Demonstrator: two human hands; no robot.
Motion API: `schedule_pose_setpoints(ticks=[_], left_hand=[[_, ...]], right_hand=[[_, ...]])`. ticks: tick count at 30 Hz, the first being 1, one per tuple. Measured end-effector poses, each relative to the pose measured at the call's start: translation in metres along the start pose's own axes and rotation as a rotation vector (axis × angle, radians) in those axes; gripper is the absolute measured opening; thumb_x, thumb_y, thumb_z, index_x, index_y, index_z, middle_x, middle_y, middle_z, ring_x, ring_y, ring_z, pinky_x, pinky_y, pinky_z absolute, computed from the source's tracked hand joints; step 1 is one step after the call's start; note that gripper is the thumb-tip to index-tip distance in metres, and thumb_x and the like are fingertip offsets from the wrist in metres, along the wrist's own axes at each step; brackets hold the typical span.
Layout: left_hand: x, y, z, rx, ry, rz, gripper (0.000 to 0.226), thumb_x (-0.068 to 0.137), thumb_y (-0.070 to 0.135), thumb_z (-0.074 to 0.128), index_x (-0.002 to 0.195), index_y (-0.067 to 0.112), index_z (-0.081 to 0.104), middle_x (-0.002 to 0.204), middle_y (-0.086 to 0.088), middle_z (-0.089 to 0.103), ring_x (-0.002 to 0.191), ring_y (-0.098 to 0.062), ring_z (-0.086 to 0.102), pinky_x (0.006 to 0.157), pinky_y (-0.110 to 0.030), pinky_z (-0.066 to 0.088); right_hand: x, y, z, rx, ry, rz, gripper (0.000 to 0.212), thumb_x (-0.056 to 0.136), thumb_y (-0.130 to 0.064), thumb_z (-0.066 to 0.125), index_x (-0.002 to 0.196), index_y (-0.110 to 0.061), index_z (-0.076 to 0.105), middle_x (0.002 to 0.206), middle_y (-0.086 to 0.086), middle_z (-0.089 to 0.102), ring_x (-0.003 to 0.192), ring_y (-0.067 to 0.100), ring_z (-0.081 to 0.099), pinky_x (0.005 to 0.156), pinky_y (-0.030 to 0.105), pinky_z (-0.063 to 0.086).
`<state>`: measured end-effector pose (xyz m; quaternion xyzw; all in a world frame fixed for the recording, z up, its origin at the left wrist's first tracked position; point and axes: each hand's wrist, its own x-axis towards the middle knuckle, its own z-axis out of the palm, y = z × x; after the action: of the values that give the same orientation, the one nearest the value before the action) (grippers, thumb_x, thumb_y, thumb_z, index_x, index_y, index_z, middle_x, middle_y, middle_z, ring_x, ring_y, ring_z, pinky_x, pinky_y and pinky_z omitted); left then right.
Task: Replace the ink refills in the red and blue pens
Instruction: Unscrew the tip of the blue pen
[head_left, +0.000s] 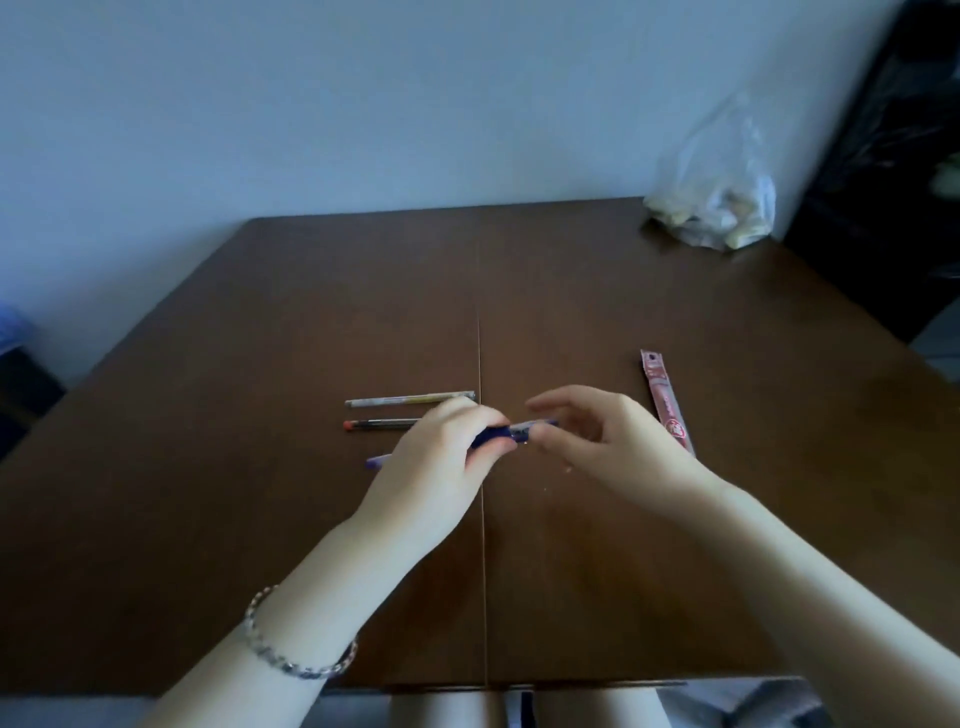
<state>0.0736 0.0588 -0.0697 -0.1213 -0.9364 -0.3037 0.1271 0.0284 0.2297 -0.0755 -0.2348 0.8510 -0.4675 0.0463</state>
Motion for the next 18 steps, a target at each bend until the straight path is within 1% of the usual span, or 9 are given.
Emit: schedule_pose_setpoints(ticks=[2,4,7,8,10,12,14,16,18], left_hand=[[0.002,0.009,0.001,-0.001,0.024,0.06,0.021,0.086,0.021,0.056,0.104,0.013,0.063,0.096,-0.004,0.063,0.086,-0.014,0.057,0.073,-0.02,0.046],[0.006,0.015,0.0,0.03,0.012,0.109,0.02,0.087,0.021,0.055,0.102,0.01,0.064,0.087,0.0,0.058,0.079,-0.013,0.055,0.066,-0.016,0.04],[0.013,0.015,-0.004,0.069,-0.004,0.191,0.018,0.088,0.02,0.054,0.097,0.009,0.065,0.08,-0.005,0.061,0.069,-0.012,0.052,0.058,-0.011,0.032],[0.014,0.014,-0.004,0.077,-0.014,0.224,0.018,0.088,0.02,0.054,0.096,0.009,0.066,0.079,-0.006,0.063,0.066,-0.013,0.053,0.057,-0.011,0.033],[0.016,0.012,-0.002,0.041,-0.054,0.25,0.018,0.087,0.02,0.055,0.095,0.009,0.067,0.079,-0.008,0.067,0.066,-0.014,0.056,0.057,-0.018,0.042],[0.014,0.004,-0.001,-0.004,-0.069,0.2,0.018,0.087,0.019,0.055,0.097,0.011,0.067,0.084,-0.007,0.071,0.072,-0.014,0.061,0.061,-0.022,0.048],[0.012,-0.011,-0.002,-0.059,-0.043,0.076,0.019,0.087,0.02,0.054,0.1,0.013,0.067,0.089,-0.002,0.071,0.078,-0.011,0.062,0.066,-0.014,0.047],[0.01,-0.027,-0.004,-0.092,0.029,-0.06,0.021,0.088,0.022,0.052,0.101,0.014,0.066,0.084,0.009,0.066,0.077,-0.007,0.06,0.064,-0.002,0.041],[0.012,-0.036,-0.002,-0.091,0.08,-0.135,0.021,0.09,0.021,0.049,0.103,0.013,0.063,0.08,0.012,0.058,0.077,-0.007,0.056,0.065,0.002,0.037]], right_hand=[[-0.001,-0.005,0.001,0.05,0.035,-0.018,0.007,0.081,-0.033,0.062,0.084,-0.031,0.068,0.068,-0.013,0.067,0.06,0.002,0.06,0.06,0.02,0.05],[-0.002,-0.006,-0.001,0.075,0.089,-0.04,0.009,0.08,-0.03,0.063,0.073,-0.032,0.068,0.06,-0.016,0.065,0.057,-0.003,0.057,0.056,0.014,0.046],[-0.003,-0.009,-0.008,0.059,0.113,-0.097,0.01,0.08,-0.026,0.064,0.073,-0.029,0.071,0.055,-0.016,0.064,0.055,-0.004,0.055,0.053,0.008,0.04],[-0.003,-0.01,-0.01,0.028,0.109,-0.128,0.011,0.081,-0.024,0.064,0.074,-0.027,0.071,0.055,-0.017,0.064,0.056,-0.003,0.055,0.053,0.009,0.04],[-0.004,-0.011,-0.014,-0.057,0.094,-0.202,0.009,0.081,-0.018,0.064,0.078,-0.021,0.072,0.062,-0.013,0.066,0.065,0.001,0.059,0.058,0.013,0.044],[-0.005,-0.009,-0.021,-0.167,0.109,-0.292,0.007,0.08,-0.014,0.066,0.083,-0.016,0.072,0.072,-0.009,0.066,0.076,0.004,0.059,0.065,0.011,0.045],[-0.003,0.003,-0.034,-0.219,0.177,-0.309,0.008,0.078,-0.012,0.067,0.084,-0.017,0.072,0.074,-0.014,0.064,0.08,0.0,0.059,0.068,0.005,0.042],[0.002,0.019,-0.043,-0.194,0.246,-0.211,0.011,0.078,-0.014,0.068,0.079,-0.025,0.07,0.074,-0.02,0.063,0.076,-0.004,0.058,0.066,0.003,0.04],[0.007,0.036,-0.039,-0.224,0.217,-0.114,0.012,0.077,-0.018,0.069,0.075,-0.03,0.07,0.076,-0.015,0.063,0.072,-0.003,0.055,0.065,0.003,0.037]])
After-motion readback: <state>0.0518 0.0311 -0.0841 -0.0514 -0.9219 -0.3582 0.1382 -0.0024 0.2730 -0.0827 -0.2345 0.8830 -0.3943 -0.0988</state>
